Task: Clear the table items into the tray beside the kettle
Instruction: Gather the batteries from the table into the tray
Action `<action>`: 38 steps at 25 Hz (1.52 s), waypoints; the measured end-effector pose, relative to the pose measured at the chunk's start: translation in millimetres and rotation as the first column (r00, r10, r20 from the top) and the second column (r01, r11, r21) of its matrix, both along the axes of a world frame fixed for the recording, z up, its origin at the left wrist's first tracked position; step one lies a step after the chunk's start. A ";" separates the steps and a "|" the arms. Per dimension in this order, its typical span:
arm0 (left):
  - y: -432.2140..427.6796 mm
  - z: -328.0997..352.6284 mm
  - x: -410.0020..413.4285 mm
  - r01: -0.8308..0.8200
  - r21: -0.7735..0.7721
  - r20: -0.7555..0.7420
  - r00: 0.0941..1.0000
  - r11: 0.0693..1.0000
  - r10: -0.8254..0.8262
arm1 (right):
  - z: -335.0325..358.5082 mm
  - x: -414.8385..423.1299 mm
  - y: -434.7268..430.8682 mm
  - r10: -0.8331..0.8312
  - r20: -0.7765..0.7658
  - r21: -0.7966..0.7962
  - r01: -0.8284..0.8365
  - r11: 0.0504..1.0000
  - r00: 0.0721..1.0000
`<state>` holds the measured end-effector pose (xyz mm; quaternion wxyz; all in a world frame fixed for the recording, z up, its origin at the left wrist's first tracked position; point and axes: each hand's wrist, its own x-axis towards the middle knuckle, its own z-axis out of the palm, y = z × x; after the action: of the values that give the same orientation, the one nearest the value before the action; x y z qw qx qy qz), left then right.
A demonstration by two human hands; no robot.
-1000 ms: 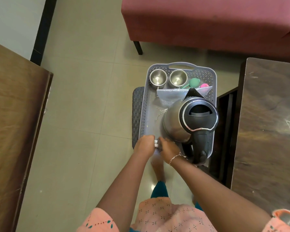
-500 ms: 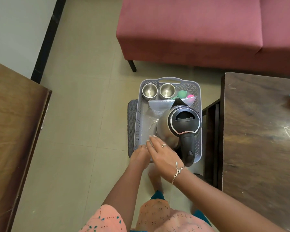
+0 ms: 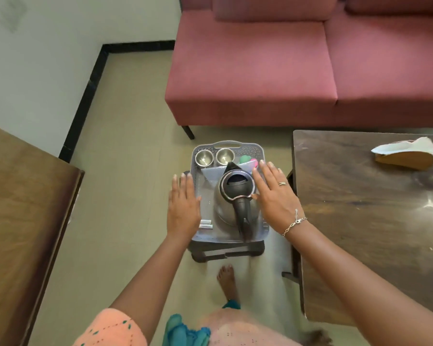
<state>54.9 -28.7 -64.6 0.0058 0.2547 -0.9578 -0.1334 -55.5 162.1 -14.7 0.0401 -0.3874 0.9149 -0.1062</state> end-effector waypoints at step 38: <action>636.8 19.8 -230.9 0.640 0.028 0.164 0.755 0.768 -0.635 | -15.2 -139.7 671.3 -0.461 0.074 0.152 0.447 0.881 0.884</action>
<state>-176.0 608.2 -44.8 -0.1146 -0.0767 -0.9862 -0.0917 -195.2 833.4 -29.9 0.0888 -0.1523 0.9816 -0.0731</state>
